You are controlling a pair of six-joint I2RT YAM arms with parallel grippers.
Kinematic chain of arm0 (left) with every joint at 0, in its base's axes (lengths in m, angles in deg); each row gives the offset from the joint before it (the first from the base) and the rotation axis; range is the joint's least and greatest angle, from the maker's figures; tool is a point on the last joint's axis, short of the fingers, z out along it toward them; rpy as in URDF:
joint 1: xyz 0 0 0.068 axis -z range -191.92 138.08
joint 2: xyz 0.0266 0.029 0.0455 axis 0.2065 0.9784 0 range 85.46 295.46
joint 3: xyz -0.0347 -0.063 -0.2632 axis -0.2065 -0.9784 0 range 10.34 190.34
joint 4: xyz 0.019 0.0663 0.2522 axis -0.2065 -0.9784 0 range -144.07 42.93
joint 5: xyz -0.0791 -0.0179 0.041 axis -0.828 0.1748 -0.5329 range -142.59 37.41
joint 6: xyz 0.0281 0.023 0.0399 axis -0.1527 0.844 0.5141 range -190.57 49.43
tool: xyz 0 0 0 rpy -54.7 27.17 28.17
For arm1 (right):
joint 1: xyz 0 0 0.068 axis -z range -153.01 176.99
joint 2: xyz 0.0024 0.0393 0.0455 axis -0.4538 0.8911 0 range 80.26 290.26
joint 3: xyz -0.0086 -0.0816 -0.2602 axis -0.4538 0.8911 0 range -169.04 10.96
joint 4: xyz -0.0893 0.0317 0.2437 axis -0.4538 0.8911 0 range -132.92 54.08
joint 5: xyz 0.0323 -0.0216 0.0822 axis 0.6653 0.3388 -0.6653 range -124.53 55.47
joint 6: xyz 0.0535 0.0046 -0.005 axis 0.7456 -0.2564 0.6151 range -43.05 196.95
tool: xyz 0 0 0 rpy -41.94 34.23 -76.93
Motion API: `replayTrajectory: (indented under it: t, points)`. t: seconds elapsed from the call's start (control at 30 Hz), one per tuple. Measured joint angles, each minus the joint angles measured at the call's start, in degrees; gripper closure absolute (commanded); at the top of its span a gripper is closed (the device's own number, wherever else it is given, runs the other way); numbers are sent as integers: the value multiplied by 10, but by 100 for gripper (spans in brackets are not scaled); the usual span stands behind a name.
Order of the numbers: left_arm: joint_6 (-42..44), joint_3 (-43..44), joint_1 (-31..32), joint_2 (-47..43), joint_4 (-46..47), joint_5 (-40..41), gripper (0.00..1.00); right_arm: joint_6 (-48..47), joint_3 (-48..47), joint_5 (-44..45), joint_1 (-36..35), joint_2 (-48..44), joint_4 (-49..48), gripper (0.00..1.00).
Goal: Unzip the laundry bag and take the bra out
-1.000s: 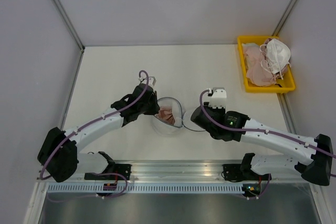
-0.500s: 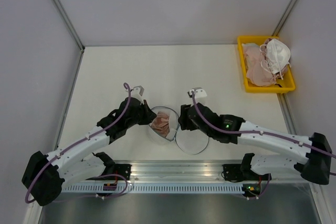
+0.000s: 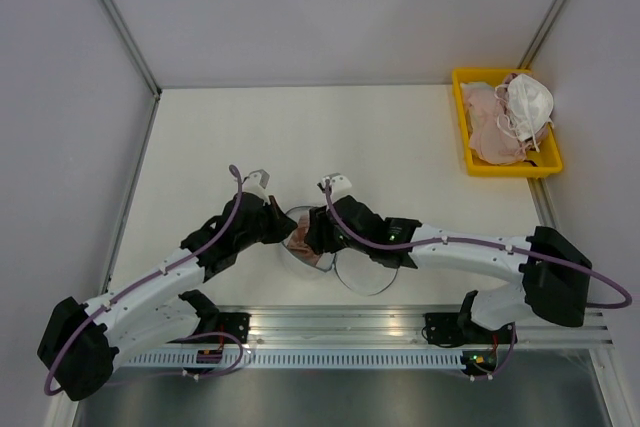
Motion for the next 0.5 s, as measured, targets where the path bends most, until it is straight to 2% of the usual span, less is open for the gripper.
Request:
replayTrajectory:
  t: [0.23, 0.5]
  points:
    - [-5, 0, 0, -5, -1, 0, 98, -35, -3, -4, 0, 78, -52, 33]
    - [-5, 0, 0, -13, -4, 1, 98, -146, -30, 1, 0, 158, -85, 23]
